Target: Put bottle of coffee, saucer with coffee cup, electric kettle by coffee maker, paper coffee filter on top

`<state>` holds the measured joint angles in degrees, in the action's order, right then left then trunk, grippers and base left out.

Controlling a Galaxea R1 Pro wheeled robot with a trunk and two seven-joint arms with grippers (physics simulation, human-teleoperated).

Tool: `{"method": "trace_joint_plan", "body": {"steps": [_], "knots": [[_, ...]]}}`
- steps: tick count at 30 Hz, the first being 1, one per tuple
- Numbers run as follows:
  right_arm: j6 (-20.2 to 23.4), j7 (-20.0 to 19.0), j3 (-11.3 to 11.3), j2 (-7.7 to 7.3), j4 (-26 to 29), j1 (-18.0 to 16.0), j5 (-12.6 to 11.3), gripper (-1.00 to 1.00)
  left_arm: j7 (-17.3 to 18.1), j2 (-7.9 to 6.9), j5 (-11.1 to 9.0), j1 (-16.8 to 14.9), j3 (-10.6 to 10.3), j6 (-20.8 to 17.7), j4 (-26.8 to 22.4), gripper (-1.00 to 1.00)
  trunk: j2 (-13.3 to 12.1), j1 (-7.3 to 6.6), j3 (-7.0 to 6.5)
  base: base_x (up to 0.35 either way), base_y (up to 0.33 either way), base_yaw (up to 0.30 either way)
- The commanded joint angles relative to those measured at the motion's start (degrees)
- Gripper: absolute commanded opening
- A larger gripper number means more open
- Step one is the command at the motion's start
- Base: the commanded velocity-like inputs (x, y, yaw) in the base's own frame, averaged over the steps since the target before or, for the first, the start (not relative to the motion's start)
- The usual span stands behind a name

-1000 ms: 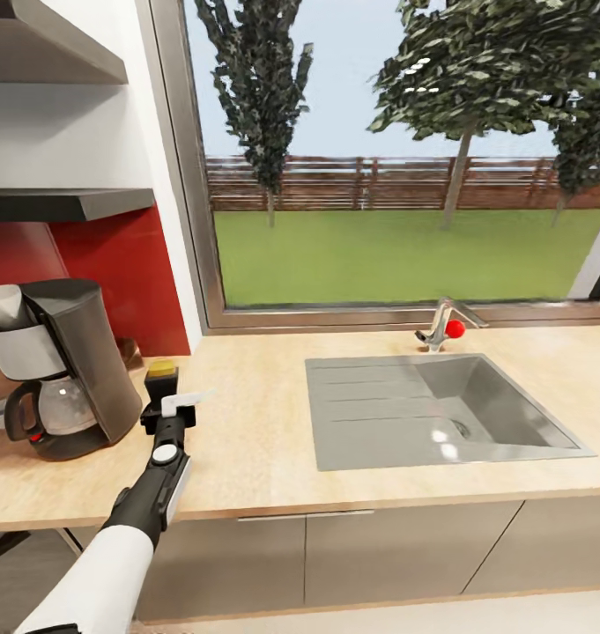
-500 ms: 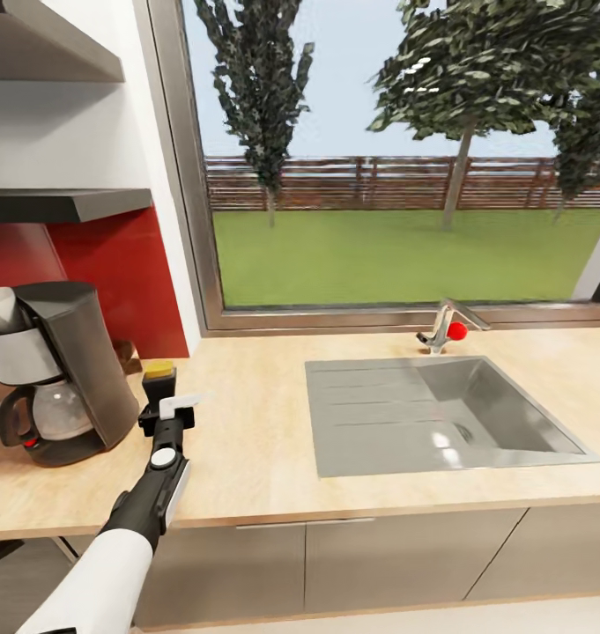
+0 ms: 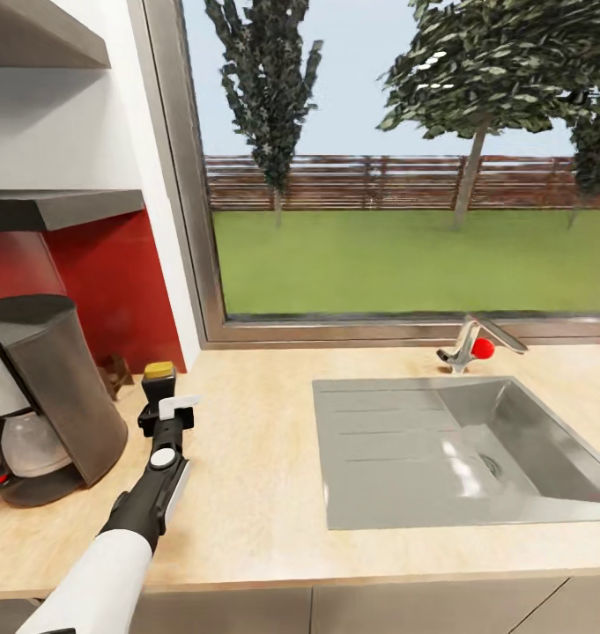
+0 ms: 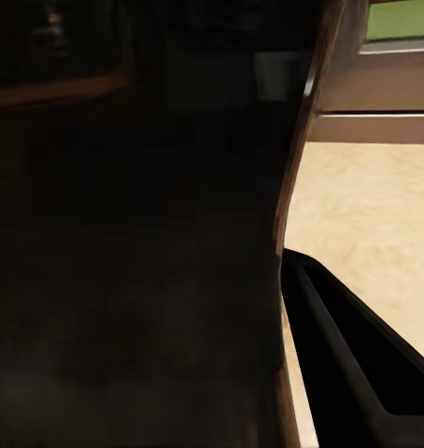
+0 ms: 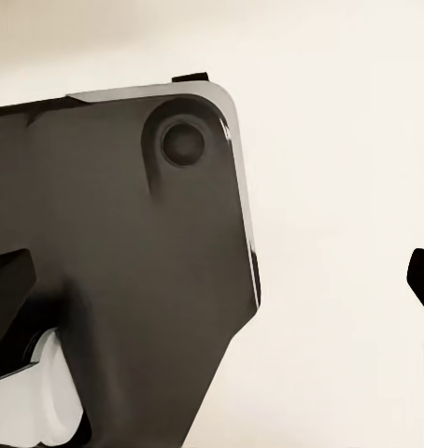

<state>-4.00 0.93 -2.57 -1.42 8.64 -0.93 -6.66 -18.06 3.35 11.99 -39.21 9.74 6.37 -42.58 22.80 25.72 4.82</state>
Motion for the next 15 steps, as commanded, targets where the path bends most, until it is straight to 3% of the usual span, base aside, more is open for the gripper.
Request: {"method": "trace_joint_plan", "body": {"steps": [1,5,12,15], "knots": [[-0.22,-0.05,-0.18,0.01,-0.03,-0.03,-0.46,1.0,-0.1,0.08,0.76,-0.08,0.21,0.13,0.04,-1.0,0.12,0.06,0.13,0.289,0.0,0.109],[-0.24,-0.05,-0.24,0.01,-0.03,-0.03,-0.46,1.0,-0.11,0.08,0.76,-0.08,0.19,0.14,0.04,-1.0,0.12,0.06,0.14,0.168,0.0,0.031],[-0.22,-0.05,-0.24,0.01,-0.03,-0.03,-0.46,1.0,-0.12,0.08,0.75,-0.01,0.39,0.31,0.04,-1.0,0.12,0.06,0.14,0.015,0.0,0.004],[-0.22,-0.05,-0.22,0.01,-0.03,-0.03,-0.46,1.0,-0.08,0.08,0.74,0.01,1.96,0.45,0.06,-1.0,0.12,0.06,0.27,0.0,0.0,0.121]]}}
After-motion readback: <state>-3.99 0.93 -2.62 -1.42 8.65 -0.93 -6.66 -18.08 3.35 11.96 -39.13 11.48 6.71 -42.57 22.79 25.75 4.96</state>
